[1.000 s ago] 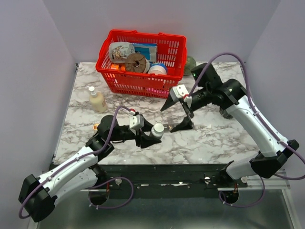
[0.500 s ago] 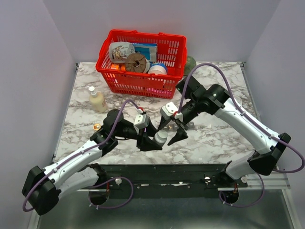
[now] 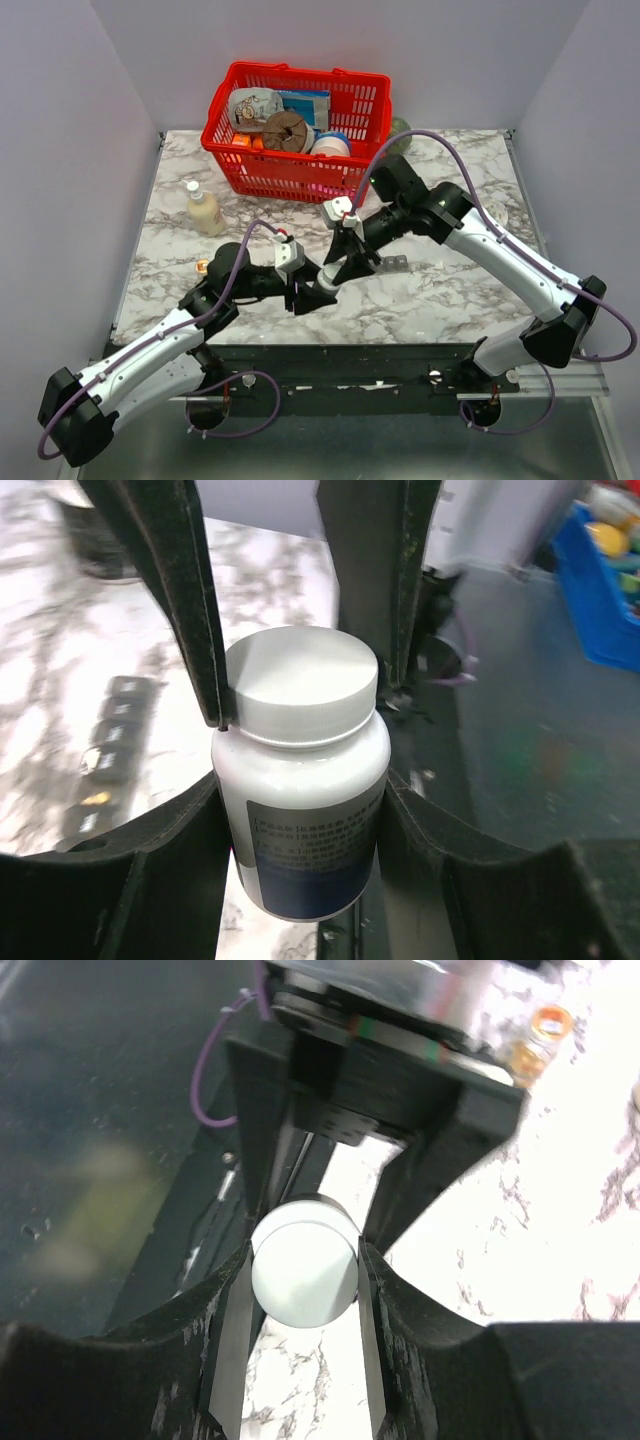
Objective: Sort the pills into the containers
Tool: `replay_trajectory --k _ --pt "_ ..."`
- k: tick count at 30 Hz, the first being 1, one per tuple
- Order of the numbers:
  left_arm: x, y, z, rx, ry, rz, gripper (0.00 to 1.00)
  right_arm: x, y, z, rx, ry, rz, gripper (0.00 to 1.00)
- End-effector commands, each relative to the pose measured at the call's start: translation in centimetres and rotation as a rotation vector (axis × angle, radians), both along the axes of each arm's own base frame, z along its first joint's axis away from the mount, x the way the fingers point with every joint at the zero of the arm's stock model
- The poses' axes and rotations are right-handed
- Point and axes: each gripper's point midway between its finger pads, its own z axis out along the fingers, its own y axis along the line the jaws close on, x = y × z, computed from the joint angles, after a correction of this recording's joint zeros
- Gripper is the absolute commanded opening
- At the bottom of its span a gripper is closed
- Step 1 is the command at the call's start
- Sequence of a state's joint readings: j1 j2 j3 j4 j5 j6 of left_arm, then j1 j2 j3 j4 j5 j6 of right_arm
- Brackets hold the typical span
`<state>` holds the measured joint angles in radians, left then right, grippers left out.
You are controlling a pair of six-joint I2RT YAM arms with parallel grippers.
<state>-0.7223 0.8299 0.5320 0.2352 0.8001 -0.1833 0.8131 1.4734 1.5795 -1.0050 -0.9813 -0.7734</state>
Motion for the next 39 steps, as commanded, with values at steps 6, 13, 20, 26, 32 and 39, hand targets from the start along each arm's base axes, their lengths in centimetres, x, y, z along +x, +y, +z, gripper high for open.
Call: replay_trajectory --k 6,13,20,26,32,39 --pt "6.9 2.8 3.8 -0.131 -0.155 0.455 0.00 2.9 0.6 -3.6 -0.109 0.201 -0.260 0.24" --pt "6.2 2.7 2.6 -0.089 -0.143 0.417 0.14 3.3 0.5 -3.1 -0.081 0.216 -0.265 0.23" --pt "5.5 2.6 2.2 -0.050 -0.125 0.376 0.69 3.4 -0.2 -2.6 -0.049 0.198 -0.257 0.23" --pt "5.4 3.1 2.0 -0.012 -0.142 0.383 0.82 4.3 -1.2 -2.3 -0.034 0.179 -0.292 0.23" --pt "5.3 3.4 2.1 0.004 -0.144 0.388 0.90 4.4 -1.2 -2.2 -0.030 0.175 -0.294 0.23" --pt "5.6 4.2 2.2 0.039 -0.167 0.426 0.99 5.9 -2.1 -2.5 -0.039 0.144 -0.361 0.23"
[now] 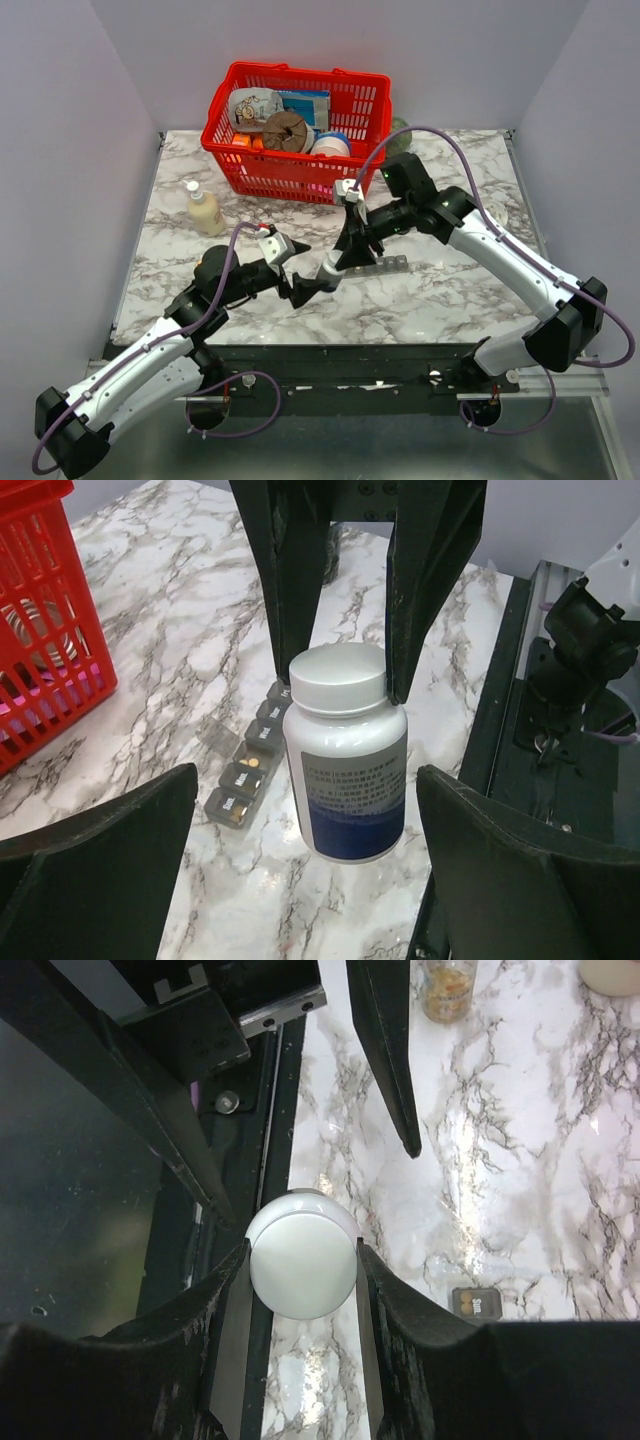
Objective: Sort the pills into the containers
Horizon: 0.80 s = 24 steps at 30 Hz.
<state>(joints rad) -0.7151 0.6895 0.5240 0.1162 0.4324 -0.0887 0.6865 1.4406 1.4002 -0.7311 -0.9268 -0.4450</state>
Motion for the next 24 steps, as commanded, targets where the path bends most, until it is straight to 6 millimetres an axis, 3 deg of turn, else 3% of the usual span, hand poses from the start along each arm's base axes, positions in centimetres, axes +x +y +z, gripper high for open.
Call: replay_trajectory --k 1,4,5,6,7,8,11,12,13,16,20,22,23,24 --pt "0.8 1.1 1.7 0.021 -0.055 0.065 0.99 1.7 -1.8 0.0 -0.015 -0.028 -0.094 0.23" --pt "1.6 2.2 1.5 0.050 -0.073 0.135 0.99 4.6 -4.5 -1.7 -0.074 -0.086 -0.241 0.23" --pt "1.8 2.6 0.7 0.082 -0.077 0.154 0.99 5.5 -6.0 -3.8 -0.138 -0.097 -0.311 0.23" --pt "2.5 3.4 0.3 0.099 -0.074 0.209 0.99 6.4 -7.0 -4.5 -0.162 -0.114 -0.362 0.23" --pt "2.7 3.7 -0.5 0.123 -0.076 0.229 0.99 7.9 -8.7 -4.5 -0.166 -0.159 -0.439 0.23" --pt "2.9 3.9 -1.0 0.135 -0.075 0.241 0.99 8.8 -10.9 -7.0 -0.252 -0.174 -0.526 0.23" --pt "3.2 4.3 -2.5 0.180 -0.084 0.254 0.99 12.0 -16.4 -8.6 -0.349 -0.280 -0.731 0.24" --pt "3.3 4.3 -2.6 0.183 -0.091 0.255 0.99 12.2 -17.8 -9.9 -0.380 -0.272 -0.768 0.24" --pt "3.2 4.3 -2.8 0.186 -0.094 0.251 0.99 13.5 -20.0 -9.8 -0.384 -0.283 -0.839 0.24" --pt "3.2 4.4 -2.8 0.193 -0.122 0.250 0.99 15.2 -23.3 -10.1 -0.403 -0.292 -0.925 0.25" --pt "3.1 4.4 -3.2 0.210 -0.121 0.239 0.99 18.0 -25.5 -10.8 -0.451 -0.320 -0.975 0.27" --pt "3.0 4.5 -3.6 0.225 -0.110 0.238 0.98 19.7 -26.3 -12.2 -0.476 -0.290 -0.990 0.28" --pt "3.0 4.6 -3.6 0.225 -0.107 0.243 0.98 20.8 -26.5 -11.6 -0.473 -0.296 -1.007 0.28" --pt "3.0 4.7 -3.8 0.227 -0.100 0.244 0.98 21.7 -26.7 -12.9 -0.489 -0.262 -1.006 0.29"
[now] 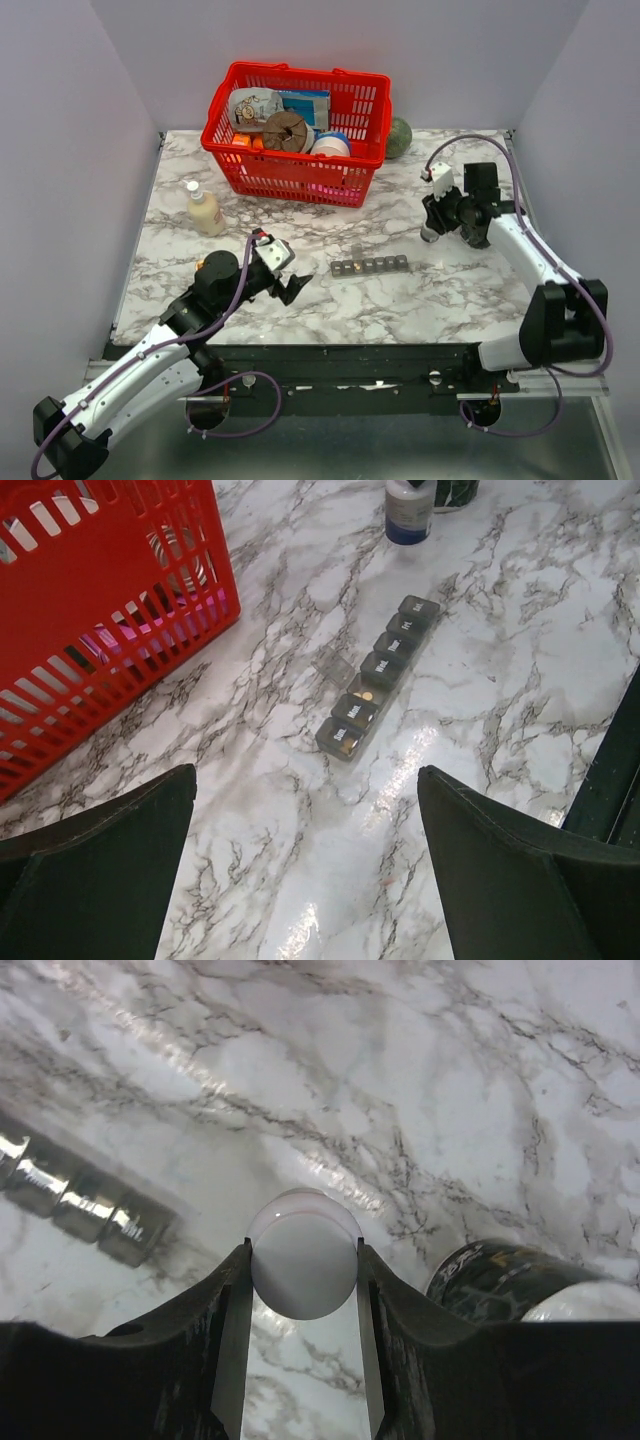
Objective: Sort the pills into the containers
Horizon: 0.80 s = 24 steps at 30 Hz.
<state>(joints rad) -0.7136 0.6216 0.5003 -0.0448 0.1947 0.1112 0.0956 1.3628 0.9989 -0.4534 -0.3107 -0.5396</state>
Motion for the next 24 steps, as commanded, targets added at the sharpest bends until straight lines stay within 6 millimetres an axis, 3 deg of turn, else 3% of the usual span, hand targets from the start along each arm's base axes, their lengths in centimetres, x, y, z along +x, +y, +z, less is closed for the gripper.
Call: replay_trajectory --k 1,3,4,12,13,15,16,19,20,21,24 --pt "0.2 0.8 -0.5 0.019 0.006 0.034 0.98 5.4 -2.0 -0.2 -0.035 -0.041 -0.061 0.29" --pt "0.1 0.7 -0.5 0.006 0.018 0.036 0.98 6.8 -2.2 0.1 -0.030 -0.049 -0.073 0.30" --pt "0.1 0.6 -0.4 -0.001 0.024 0.037 0.98 7.1 -2.4 -0.7 -0.024 -0.024 -0.085 0.31" --pt "0.2 -0.2 -0.9 -0.006 0.066 0.014 0.98 9.4 -2.6 -1.1 0.012 -0.007 -0.118 0.33" --pt "0.2 -0.3 -0.9 -0.006 0.070 0.011 0.98 10.3 -2.6 -0.2 0.025 -0.025 -0.137 0.33" --pt "0.1 -0.4 -1.0 -0.005 0.074 0.008 0.98 11.8 -3.2 -0.6 0.015 -0.017 -0.186 0.33" --pt "0.1 -0.4 -1.1 -0.004 0.078 0.009 0.98 13.4 -3.4 1.0 0.033 -0.051 -0.229 0.33" --pt "0.0 -0.3 -1.0 -0.010 0.079 0.010 0.98 15.7 -4.9 -0.7 0.016 0.001 -0.360 0.33" --pt "0.0 -0.2 -1.1 -0.012 0.078 0.014 0.98 17.0 -5.0 0.3 0.022 -0.018 -0.375 0.33" --pt "0.0 -0.2 -1.0 -0.014 0.076 0.014 0.98 17.5 -5.3 -1.3 0.020 0.016 -0.385 0.34" --pt "0.1 -0.1 -1.2 -0.011 0.079 0.019 0.98 19.2 -5.5 -0.9 0.050 0.011 -0.421 0.36"
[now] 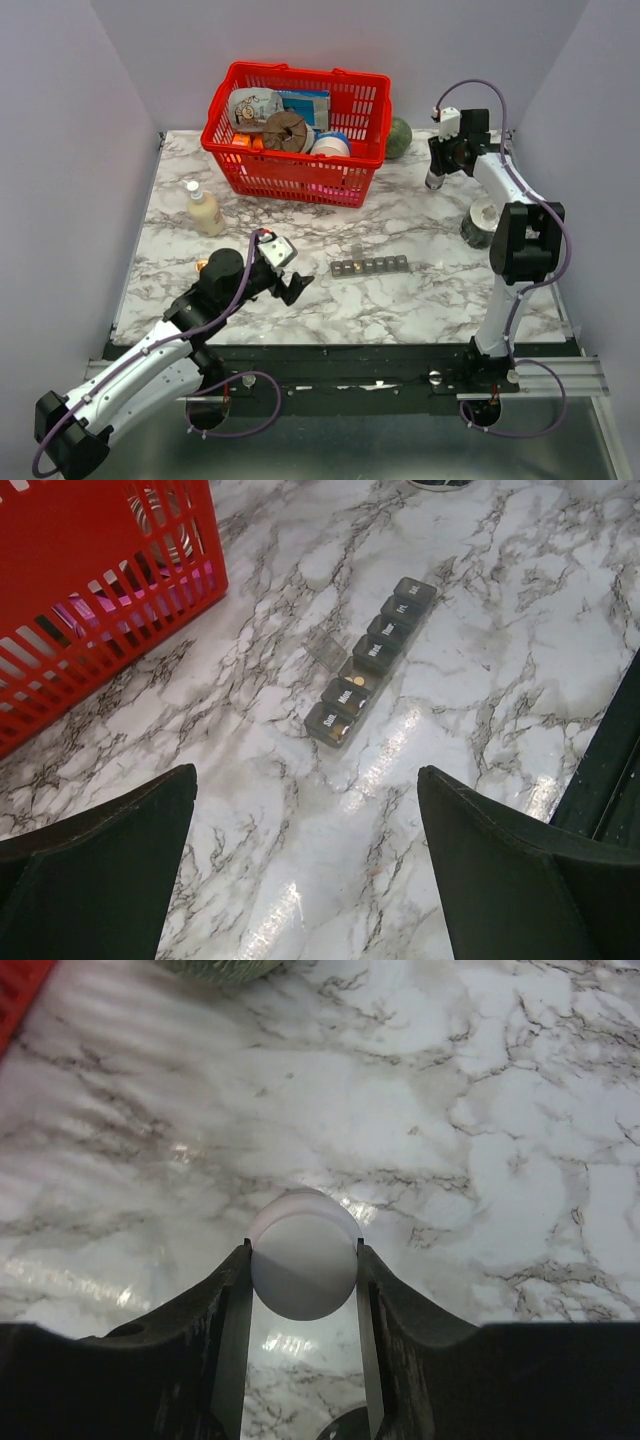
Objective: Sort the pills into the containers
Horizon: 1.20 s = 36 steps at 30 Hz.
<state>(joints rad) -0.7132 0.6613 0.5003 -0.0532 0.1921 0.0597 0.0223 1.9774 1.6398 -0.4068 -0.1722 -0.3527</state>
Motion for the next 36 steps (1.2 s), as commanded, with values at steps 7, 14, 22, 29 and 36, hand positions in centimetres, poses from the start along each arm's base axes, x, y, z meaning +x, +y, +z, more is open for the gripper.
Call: replay_trajectory --k 7,14,22,29,36 --pt "0.2 -0.7 -1.0 0.008 0.047 -0.019 0.98 2.2 -1.0 -1.6 0.039 0.065 -0.090 0.66" --pt "1.9 -1.3 -2.2 -0.057 0.241 0.091 0.95 -1.0 1.1 3.9 0.063 -0.049 0.089 0.88" --pt "4.6 -3.6 -4.9 -0.216 0.500 0.176 0.73 -20.5 15.0 5.9 0.253 -0.155 1.123 0.78" --pt "5.2 -6.5 -8.4 -0.217 0.683 0.136 0.25 -20.7 20.6 0.2 0.043 -0.124 1.074 0.38" --pt "6.6 -8.4 -9.7 -0.213 0.692 0.091 0.11 -15.7 21.1 -1.2 -0.016 -0.077 0.916 0.24"
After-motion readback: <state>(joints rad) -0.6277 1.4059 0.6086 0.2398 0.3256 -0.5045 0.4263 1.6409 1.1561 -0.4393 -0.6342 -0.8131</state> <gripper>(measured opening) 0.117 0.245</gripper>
